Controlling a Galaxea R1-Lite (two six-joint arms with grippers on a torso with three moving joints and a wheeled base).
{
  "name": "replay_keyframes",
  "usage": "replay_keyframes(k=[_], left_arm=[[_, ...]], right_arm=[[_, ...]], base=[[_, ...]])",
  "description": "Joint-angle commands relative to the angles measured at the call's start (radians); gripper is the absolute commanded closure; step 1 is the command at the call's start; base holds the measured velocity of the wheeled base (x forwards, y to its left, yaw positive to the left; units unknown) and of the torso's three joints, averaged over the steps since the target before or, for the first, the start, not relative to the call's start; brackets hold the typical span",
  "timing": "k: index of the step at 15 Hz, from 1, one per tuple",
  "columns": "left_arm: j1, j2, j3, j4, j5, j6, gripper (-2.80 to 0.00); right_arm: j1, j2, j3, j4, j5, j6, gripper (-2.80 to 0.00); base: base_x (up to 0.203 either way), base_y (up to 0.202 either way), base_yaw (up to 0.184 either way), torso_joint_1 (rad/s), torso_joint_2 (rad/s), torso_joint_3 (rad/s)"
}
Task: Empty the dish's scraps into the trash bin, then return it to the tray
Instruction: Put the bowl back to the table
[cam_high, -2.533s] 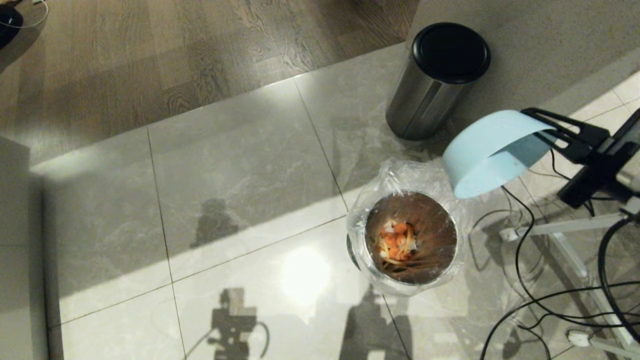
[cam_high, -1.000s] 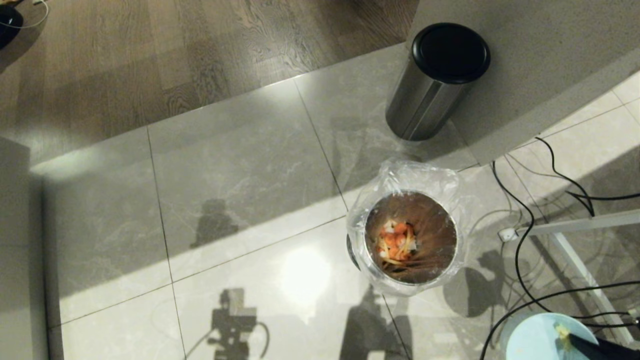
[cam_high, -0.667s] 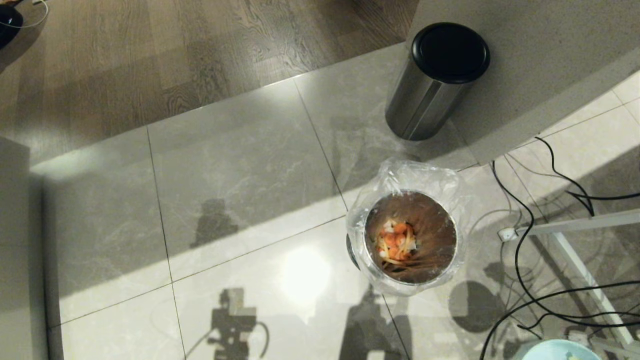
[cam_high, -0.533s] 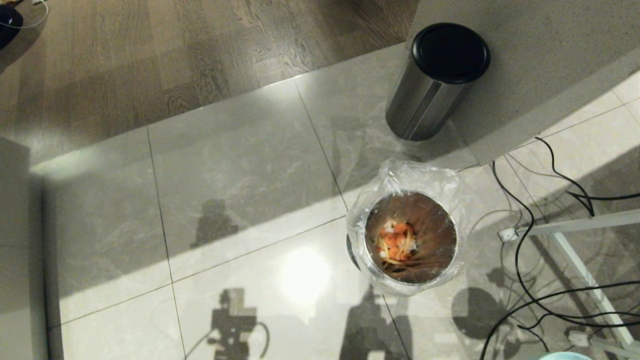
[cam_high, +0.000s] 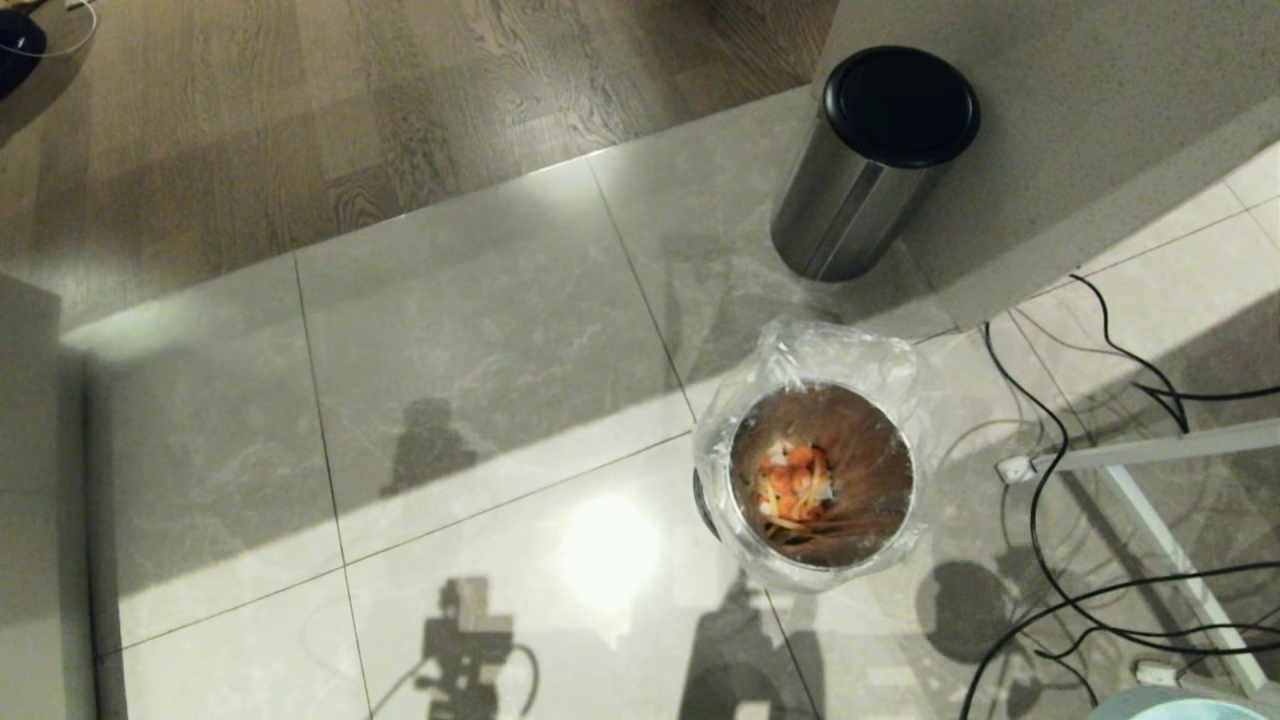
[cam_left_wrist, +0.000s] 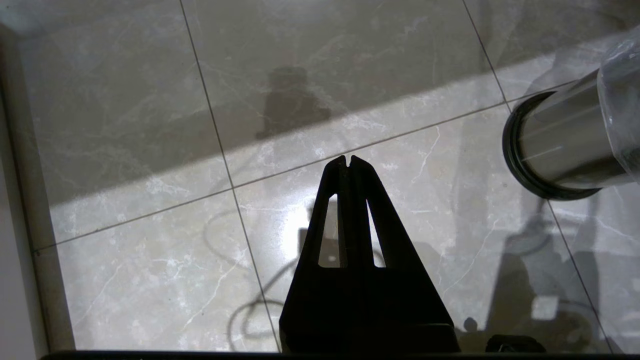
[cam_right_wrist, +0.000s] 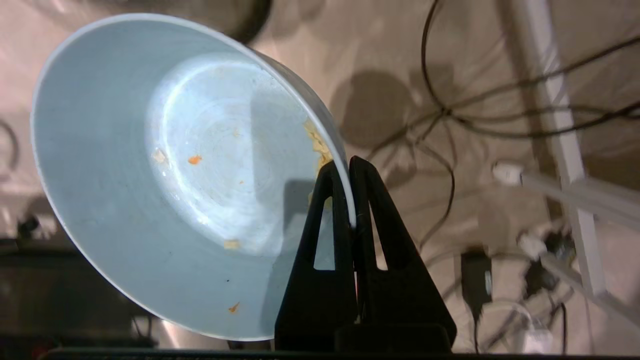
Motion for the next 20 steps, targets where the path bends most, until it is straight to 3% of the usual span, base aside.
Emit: replay_keyframes(k=[1,7,20], left_arm=[[0.0,0.001,0.0,-0.001,0.001,-0.001,0.0],[-0.001,0.001,0.0,-0.001,0.001,-0.001,0.0],[0.0,0.001,0.0,-0.001,0.001,-0.001,0.0]], right_arm=[[0.013,-0.166,0.001,-0.001,-0.003,0.01,0.0],[0.017,-0.41,0.001,-0.01,-0.005,0.014,0.0],[0.017,-0.417,0.001,-0.008,-0.005,0.067,0.0]], base=[[0.0,0.0,0.0,0.0,0.0,0.0],[0.0,0.0,0.0,0.0,0.0,0.0],[0.0,0.0,0.0,0.0,0.0,0.0]])
